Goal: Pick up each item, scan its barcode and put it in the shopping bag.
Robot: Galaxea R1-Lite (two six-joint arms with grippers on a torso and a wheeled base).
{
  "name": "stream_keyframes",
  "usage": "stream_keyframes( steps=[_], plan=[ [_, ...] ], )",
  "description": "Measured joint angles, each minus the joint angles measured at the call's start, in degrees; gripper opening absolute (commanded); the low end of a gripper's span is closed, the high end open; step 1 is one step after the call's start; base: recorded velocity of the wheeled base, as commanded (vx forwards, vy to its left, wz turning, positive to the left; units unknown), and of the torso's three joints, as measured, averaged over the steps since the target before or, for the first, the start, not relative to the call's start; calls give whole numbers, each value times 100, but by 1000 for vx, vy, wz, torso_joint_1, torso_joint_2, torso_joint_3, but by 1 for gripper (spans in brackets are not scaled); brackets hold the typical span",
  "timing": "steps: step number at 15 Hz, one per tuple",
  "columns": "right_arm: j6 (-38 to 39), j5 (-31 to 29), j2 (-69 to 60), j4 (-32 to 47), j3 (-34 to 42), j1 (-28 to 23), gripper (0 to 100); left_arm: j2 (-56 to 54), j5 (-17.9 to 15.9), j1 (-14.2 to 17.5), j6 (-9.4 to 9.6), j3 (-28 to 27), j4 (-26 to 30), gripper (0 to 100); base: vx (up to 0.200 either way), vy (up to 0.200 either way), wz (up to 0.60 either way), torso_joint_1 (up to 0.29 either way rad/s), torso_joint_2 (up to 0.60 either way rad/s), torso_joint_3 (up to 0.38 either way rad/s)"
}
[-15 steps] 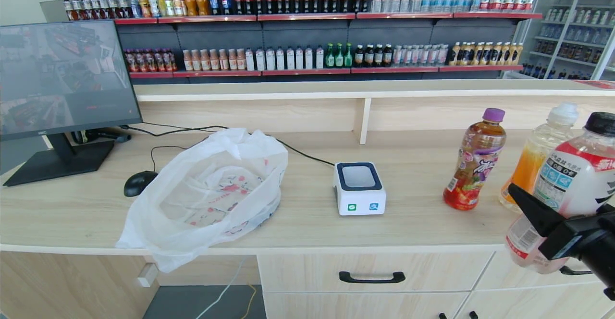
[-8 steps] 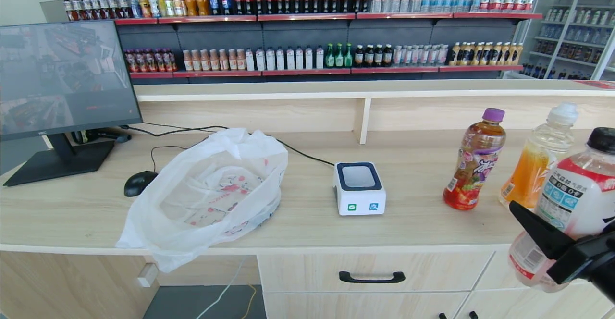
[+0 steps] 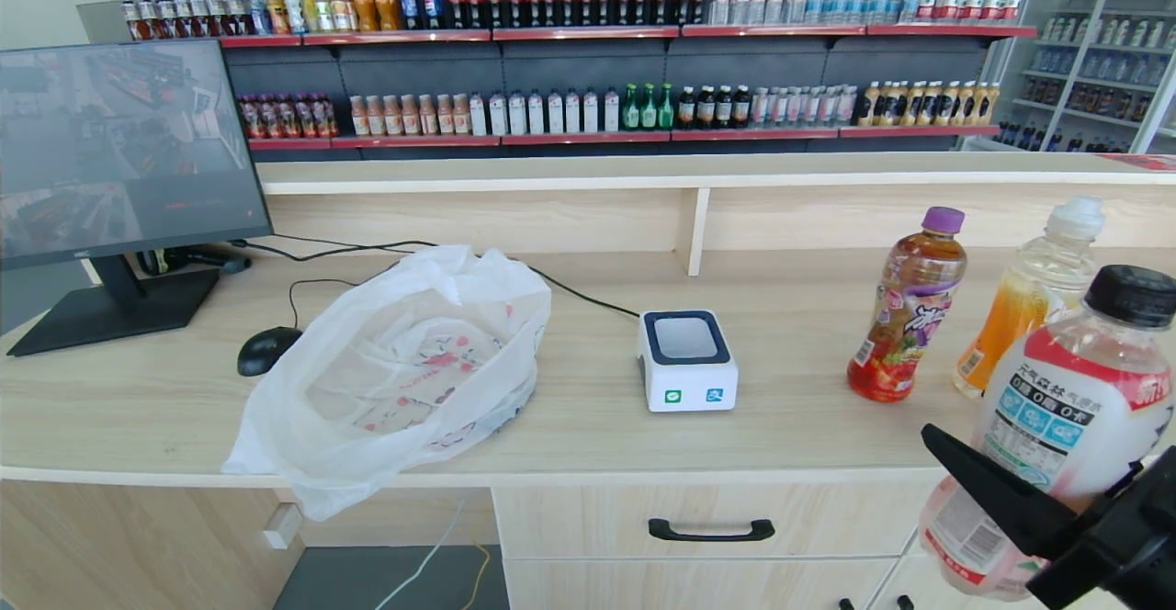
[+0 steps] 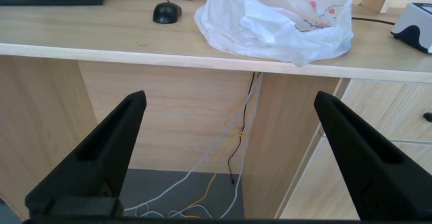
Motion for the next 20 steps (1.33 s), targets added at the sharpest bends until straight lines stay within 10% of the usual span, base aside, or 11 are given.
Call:
stream_keyframes(
  steps=[8,20],
  plan=[
    [1591,736,122,-11,-677,1836,0,0,0,0,-2,0,0,100,0,0,0,0,0,0],
    [4112,1084,924,-375,-1888,1847,0,0,0,0,-2,2,0,100,0,0,0,0,0,0]
  ],
)
